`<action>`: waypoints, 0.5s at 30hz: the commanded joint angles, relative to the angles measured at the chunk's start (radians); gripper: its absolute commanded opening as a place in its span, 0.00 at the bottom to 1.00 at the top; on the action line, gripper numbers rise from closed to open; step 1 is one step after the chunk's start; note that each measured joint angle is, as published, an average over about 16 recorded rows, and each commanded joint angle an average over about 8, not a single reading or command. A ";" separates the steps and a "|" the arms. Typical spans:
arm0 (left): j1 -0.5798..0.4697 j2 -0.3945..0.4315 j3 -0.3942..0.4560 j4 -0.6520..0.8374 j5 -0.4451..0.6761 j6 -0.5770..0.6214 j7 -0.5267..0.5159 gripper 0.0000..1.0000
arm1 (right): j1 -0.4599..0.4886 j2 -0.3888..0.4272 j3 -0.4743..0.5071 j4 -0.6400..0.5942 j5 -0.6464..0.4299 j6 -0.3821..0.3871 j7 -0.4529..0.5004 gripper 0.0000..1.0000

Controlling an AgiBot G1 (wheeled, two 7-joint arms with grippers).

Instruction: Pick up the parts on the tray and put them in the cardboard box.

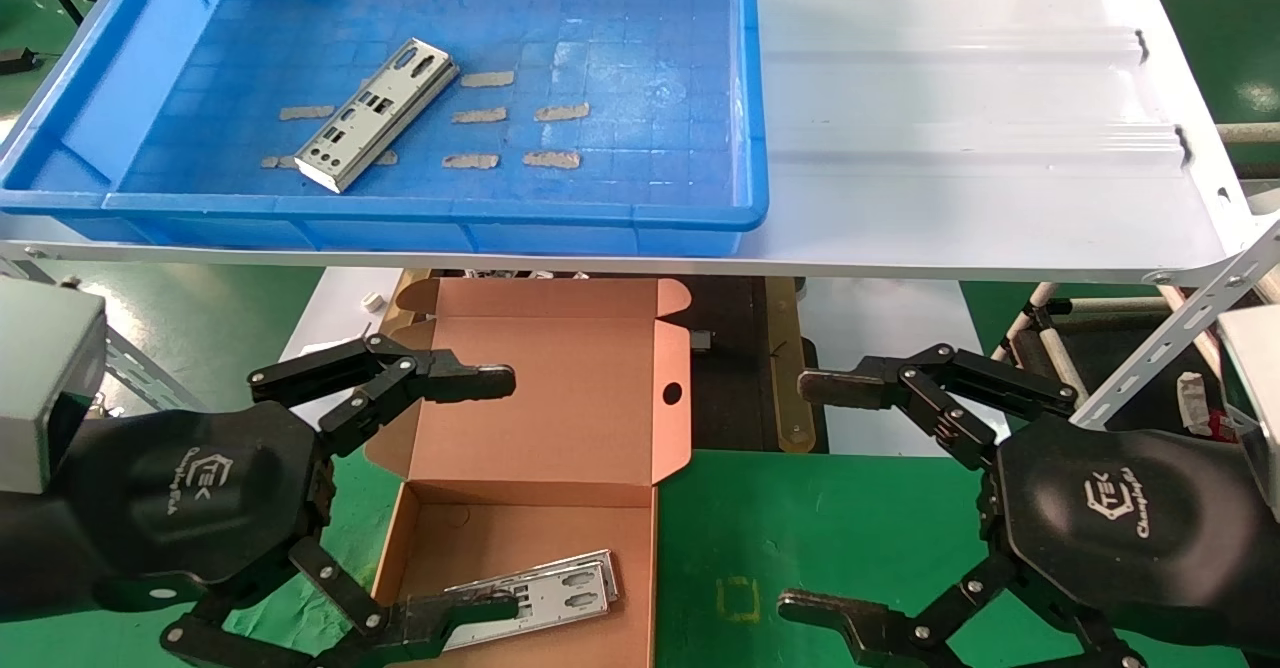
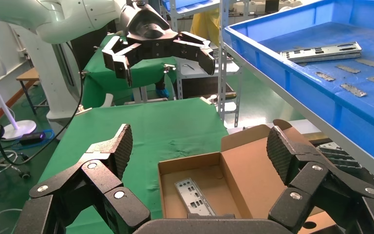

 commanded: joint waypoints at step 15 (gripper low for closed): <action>0.000 0.000 0.000 0.000 0.000 0.000 0.000 1.00 | 0.000 0.000 0.000 0.000 0.000 0.000 0.000 1.00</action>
